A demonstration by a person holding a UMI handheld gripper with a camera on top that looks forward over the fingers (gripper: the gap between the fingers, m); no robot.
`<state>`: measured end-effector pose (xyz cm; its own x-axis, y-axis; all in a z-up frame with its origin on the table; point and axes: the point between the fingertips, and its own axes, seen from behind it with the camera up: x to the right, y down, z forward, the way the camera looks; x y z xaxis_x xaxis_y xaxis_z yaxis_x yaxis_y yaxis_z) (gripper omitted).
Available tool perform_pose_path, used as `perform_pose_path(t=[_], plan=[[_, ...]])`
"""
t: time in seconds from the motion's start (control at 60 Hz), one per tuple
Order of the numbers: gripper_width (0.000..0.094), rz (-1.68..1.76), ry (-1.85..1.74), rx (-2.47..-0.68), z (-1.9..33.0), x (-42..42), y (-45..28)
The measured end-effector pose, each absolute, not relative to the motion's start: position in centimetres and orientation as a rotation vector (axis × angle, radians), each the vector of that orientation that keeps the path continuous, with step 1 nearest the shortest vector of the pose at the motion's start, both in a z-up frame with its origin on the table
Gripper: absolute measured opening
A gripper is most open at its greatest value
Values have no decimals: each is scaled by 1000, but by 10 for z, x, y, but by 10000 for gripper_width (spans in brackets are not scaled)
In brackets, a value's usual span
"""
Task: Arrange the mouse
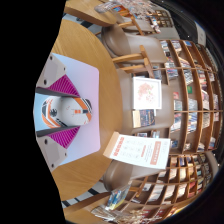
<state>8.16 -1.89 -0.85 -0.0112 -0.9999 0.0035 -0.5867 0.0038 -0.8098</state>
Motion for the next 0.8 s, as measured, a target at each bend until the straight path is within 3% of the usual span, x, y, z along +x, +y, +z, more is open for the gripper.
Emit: perform_pose_path(t=[0.067,0.167,0.217,0.533,0.8], plan=[[539,-856,1660,-1660,-9,81,-19],[869,-909,1669,-1650,2,76,-24],[839,-923,1661,-1640,14,70,-22],[860,-1026,1601,-1544,130,-71,-20],[858,-950,1582,-1554,125,-201,12]])
